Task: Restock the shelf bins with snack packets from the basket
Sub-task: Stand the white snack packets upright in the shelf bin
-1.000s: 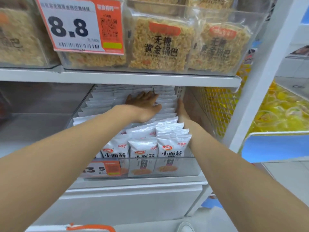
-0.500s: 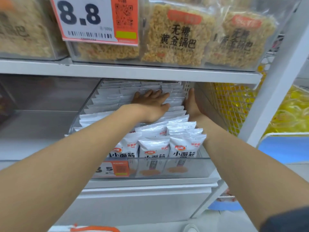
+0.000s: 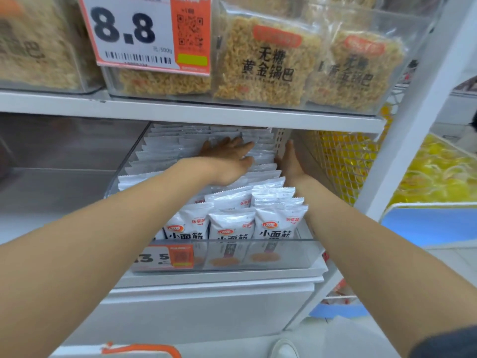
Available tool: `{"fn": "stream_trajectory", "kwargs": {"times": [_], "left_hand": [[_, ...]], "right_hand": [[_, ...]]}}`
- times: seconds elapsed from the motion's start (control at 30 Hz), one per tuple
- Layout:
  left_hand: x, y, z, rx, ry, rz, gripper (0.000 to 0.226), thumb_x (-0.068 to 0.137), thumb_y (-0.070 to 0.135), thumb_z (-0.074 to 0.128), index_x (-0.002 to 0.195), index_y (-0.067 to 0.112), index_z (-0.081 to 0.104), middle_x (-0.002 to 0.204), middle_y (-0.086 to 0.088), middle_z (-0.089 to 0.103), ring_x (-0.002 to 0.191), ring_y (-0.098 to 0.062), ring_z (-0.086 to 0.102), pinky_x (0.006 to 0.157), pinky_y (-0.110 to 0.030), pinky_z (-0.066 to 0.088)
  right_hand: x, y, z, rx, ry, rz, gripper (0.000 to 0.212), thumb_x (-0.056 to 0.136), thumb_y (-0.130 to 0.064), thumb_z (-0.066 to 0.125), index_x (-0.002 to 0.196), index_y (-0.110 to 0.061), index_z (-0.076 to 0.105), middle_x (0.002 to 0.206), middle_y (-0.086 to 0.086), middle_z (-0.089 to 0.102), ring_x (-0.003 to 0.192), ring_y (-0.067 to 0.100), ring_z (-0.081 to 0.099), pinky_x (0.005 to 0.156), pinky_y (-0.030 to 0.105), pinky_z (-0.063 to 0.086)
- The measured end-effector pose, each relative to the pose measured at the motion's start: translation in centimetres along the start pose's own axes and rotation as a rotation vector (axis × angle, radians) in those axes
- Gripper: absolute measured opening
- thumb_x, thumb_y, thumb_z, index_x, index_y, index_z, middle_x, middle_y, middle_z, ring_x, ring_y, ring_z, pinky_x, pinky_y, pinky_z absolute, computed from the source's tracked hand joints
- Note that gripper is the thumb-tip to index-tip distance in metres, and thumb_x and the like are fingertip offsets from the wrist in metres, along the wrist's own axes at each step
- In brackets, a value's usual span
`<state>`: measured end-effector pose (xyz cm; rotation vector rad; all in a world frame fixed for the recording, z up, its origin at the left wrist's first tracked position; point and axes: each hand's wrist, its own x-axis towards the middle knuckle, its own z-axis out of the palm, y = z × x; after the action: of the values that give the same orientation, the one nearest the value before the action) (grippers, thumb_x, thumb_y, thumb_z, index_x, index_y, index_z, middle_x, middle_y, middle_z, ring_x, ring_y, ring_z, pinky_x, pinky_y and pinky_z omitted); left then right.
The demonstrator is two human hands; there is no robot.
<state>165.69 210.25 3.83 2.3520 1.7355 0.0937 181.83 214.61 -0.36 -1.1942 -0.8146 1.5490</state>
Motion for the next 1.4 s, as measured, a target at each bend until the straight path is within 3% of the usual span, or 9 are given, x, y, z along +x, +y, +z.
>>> {"fn": "stream_trajectory", "kwargs": {"times": [0.1, 0.27, 0.4, 0.5, 0.6, 0.73, 0.8, 0.97, 1.4], "left_hand": [[-2.3, 0.4, -0.8, -0.057, 0.002, 0.028, 0.051, 0.103, 0.048, 0.014, 0.153, 0.041, 0.008, 0.162, 0.013, -0.004, 0.149, -0.012, -0.006, 0.119, -0.045, -0.007], [-7.5, 1.0, -0.7, 0.005, 0.029, 0.081, 0.051, 0.102, 0.05, 0.014, 0.152, 0.041, 0.015, 0.162, 0.009, 0.002, 0.15, -0.014, -0.002, 0.119, -0.047, -0.005], [-10.1, 0.3, -0.1, -0.054, 0.074, 0.09, 0.053, 0.101, 0.052, 0.019, 0.151, 0.036, 0.026, 0.162, 0.002, 0.013, 0.149, -0.016, 0.007, 0.118, -0.049, 0.001], [-11.7, -0.4, 0.3, -0.108, 0.271, 0.145, 0.046, 0.094, 0.058, 0.04, 0.131, 0.034, 0.053, 0.146, 0.005, 0.042, 0.139, -0.016, 0.029, 0.112, -0.041, 0.018], [-13.0, -1.3, 0.3, -0.122, 0.337, 0.189, 0.032, 0.082, 0.06, 0.059, 0.103, 0.036, 0.063, 0.119, 0.012, 0.051, 0.121, -0.01, 0.039, 0.101, -0.033, 0.023], [-13.0, -1.7, 0.8, -0.055, 0.262, 0.156, 0.031, 0.081, 0.056, 0.066, 0.102, 0.032, 0.066, 0.116, 0.009, 0.052, 0.116, -0.012, 0.043, 0.101, -0.036, 0.027], [-12.6, -1.5, 1.2, -0.021, 0.315, 0.14, 0.03, 0.083, 0.053, 0.065, 0.102, 0.03, 0.067, 0.117, 0.008, 0.055, 0.116, -0.014, 0.045, 0.1, -0.037, 0.029], [-11.2, -0.9, 1.9, 0.062, 0.464, 0.052, 0.028, 0.09, 0.045, 0.061, 0.108, 0.025, 0.066, 0.119, 0.006, 0.061, 0.116, -0.018, 0.05, 0.099, -0.037, 0.031], [-11.2, -1.2, 2.0, 0.032, 0.371, 0.135, 0.025, 0.096, 0.04, 0.052, 0.102, 0.024, 0.069, 0.121, 0.007, 0.057, 0.115, -0.016, 0.043, 0.1, -0.037, 0.024]], "right_hand": [[-0.7, 0.0, -1.4, -0.053, 0.149, 0.116, 0.081, 0.09, -0.075, 0.022, 0.132, -0.012, 0.052, 0.13, 0.014, 0.059, 0.109, 0.036, 0.062, 0.096, 0.044, 0.049], [-5.4, -0.2, -2.8, -0.118, -0.259, 0.384, 0.091, 0.082, -0.081, 0.027, 0.136, -0.014, 0.056, 0.141, 0.017, 0.052, 0.128, 0.039, 0.052, 0.111, 0.055, 0.033], [-7.9, 0.8, -1.3, -0.063, -0.254, 0.462, 0.089, 0.087, -0.078, 0.024, 0.133, -0.011, 0.058, 0.131, 0.019, 0.06, 0.121, 0.039, 0.057, 0.111, 0.052, 0.036], [-9.0, 0.7, -1.1, -0.107, -0.085, 0.352, 0.091, 0.084, -0.081, 0.022, 0.131, -0.012, 0.059, 0.126, 0.019, 0.064, 0.115, 0.038, 0.062, 0.106, 0.053, 0.041], [-10.3, 0.2, -2.5, -0.38, 0.113, 0.041, 0.095, 0.069, -0.084, 0.045, 0.143, -0.024, 0.045, 0.141, 0.004, 0.054, 0.125, 0.026, 0.055, 0.109, 0.049, 0.038], [-14.5, 0.4, -3.0, -0.796, -0.061, -0.505, 0.033, 0.082, -0.042, 0.074, 0.11, -0.028, 0.064, 0.123, -0.005, 0.059, 0.11, 0.009, 0.056, 0.095, 0.027, 0.042], [-15.2, 1.2, -3.2, -0.983, -0.156, -0.539, 0.026, 0.08, -0.037, 0.078, 0.103, -0.031, 0.068, 0.133, -0.005, 0.047, 0.118, 0.006, 0.049, 0.097, 0.022, 0.034], [-14.4, 2.7, -4.2, -1.041, 0.023, -0.627, 0.031, 0.088, -0.033, 0.069, 0.116, -0.019, 0.066, 0.145, -0.001, 0.043, 0.134, 0.011, 0.04, 0.105, 0.021, 0.028], [-16.1, 4.8, -2.2, -1.069, -0.015, -0.657, 0.03, 0.098, -0.027, 0.054, 0.128, -0.021, 0.051, 0.157, 0.0, 0.017, 0.14, 0.011, 0.026, 0.099, 0.019, 0.023]]}}
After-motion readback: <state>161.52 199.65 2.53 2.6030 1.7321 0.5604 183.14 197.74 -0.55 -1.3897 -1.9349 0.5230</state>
